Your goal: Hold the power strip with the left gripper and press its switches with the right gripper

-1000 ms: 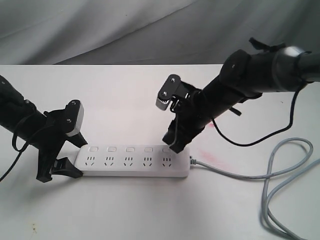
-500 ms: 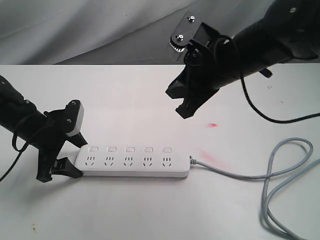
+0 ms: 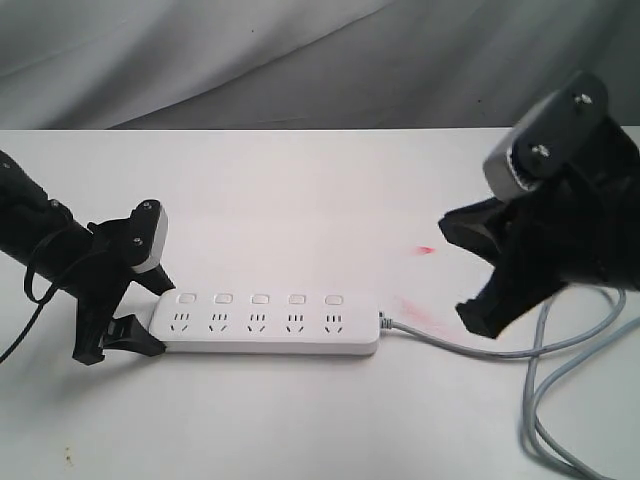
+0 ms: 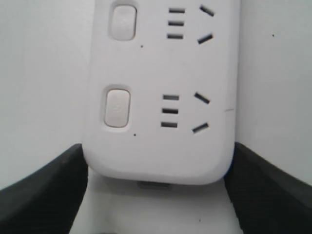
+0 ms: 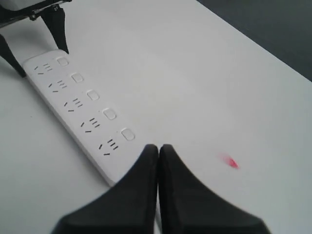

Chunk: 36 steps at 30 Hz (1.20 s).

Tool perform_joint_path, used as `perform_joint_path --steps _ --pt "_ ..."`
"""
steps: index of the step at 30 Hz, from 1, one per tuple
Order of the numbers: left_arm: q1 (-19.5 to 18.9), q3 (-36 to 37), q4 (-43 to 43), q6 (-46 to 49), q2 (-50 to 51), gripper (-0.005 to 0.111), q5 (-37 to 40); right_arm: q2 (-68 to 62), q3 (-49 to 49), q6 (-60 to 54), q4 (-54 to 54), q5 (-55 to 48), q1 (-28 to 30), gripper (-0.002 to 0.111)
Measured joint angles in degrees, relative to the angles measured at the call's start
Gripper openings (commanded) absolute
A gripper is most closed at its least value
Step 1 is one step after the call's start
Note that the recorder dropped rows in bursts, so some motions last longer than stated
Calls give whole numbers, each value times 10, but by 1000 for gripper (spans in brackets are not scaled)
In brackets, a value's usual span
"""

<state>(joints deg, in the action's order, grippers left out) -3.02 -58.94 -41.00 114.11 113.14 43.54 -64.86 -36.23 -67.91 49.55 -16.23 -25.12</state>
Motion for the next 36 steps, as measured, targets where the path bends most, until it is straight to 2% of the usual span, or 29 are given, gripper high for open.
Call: perform_joint_path --steps 6,12,21,27,31,36 --pt "0 0 0 0 0 40 0 61 67 1 11 23 0 0" --pt "0 0 0 0 0 40 0 122 120 2 26 91 -3 0" --pt "0 0 0 0 0 40 0 284 187 2 34 151 -9 0" --pt "0 0 0 0 0 40 0 415 241 2 46 175 44 0" --pt "0 0 0 0 0 40 0 481 259 2 49 154 108 0" --pt "0 0 0 0 0 40 0 559 273 2 49 133 157 0"
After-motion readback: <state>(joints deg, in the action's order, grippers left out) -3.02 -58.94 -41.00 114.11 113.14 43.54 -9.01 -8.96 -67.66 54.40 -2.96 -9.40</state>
